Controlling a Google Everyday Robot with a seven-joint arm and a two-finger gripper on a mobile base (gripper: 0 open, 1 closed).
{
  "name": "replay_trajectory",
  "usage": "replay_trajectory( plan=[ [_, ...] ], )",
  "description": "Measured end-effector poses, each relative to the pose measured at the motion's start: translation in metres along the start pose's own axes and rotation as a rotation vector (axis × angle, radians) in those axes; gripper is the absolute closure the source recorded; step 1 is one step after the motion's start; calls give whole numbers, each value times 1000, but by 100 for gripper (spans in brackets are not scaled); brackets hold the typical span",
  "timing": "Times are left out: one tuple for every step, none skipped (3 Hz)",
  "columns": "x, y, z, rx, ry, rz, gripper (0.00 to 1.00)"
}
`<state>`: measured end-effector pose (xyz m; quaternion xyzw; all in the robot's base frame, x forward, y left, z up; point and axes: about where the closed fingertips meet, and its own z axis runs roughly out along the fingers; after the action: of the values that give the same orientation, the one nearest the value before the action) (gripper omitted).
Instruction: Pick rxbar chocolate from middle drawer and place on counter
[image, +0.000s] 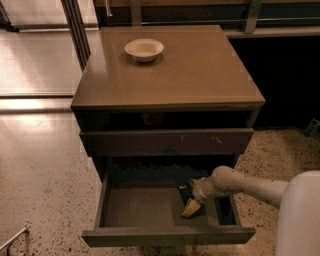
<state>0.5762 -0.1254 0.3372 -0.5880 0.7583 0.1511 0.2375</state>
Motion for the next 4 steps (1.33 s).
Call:
replay_trajectory(
  plan=[
    [-5, 0, -8, 0, 0, 0, 70],
    [-8, -1, -13, 0, 0, 0, 93],
    [-8, -1, -13, 0, 0, 0, 100],
    [-9, 0, -13, -5, 0, -5, 100]
  ],
)
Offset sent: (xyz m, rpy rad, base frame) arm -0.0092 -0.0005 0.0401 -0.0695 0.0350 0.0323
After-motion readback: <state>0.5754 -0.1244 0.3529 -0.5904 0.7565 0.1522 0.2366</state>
